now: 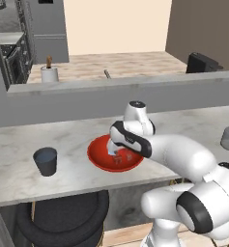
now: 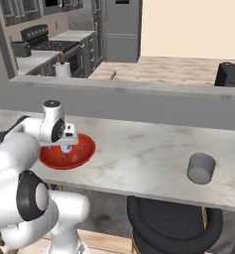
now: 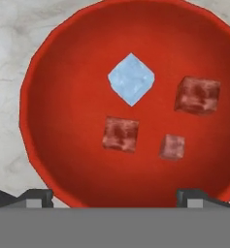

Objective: There are four ice cubes in the ice bowl. Place two ice cubes in each glass of water.

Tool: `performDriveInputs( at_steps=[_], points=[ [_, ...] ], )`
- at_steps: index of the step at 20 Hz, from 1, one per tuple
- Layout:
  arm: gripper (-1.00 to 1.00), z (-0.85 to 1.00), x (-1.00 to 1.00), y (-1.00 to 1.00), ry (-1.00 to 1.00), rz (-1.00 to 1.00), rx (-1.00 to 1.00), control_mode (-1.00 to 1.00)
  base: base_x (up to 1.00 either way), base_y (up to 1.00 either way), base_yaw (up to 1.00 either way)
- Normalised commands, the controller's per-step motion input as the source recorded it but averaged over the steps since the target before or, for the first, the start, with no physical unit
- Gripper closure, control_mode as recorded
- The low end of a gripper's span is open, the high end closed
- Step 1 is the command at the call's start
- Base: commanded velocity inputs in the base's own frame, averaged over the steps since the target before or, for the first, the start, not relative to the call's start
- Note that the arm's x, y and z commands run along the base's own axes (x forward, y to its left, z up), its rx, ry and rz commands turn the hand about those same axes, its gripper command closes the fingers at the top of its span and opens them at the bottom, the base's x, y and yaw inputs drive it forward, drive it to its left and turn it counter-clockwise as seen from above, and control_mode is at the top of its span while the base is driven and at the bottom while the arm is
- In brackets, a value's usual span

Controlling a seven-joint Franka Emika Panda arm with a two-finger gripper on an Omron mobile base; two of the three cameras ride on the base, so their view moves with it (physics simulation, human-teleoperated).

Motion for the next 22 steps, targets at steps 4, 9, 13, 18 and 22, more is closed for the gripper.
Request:
performDriveInputs(
  at_steps=[4, 9, 13, 18, 22],
  points=[
    [-1.00, -0.25, 0.03, 0.01, 0.03, 0.00, 0.00, -1.00, 0.00, 0.00, 0.00],
    [-1.00, -0.21, 0.05, 0.00, 0.02, 0.00, 0.00, -1.00, 0.00, 0.00, 0.00],
    [-1.00, -0.18, 0.13, 0.07, 0.02, 0.00, 0.00, -1.00, 0.00, 0.00, 0.00],
    [-1.00, -0.11, 0.21, 0.12, 0.00, 0.00, 0.00, -1.00, 0.00, 0.00, 0.00],
    [-1.00, -0.09, 0.17, 0.04, 0.00, 0.00, 0.00, -1.00, 0.00, 0.00, 0.00]
  ],
)
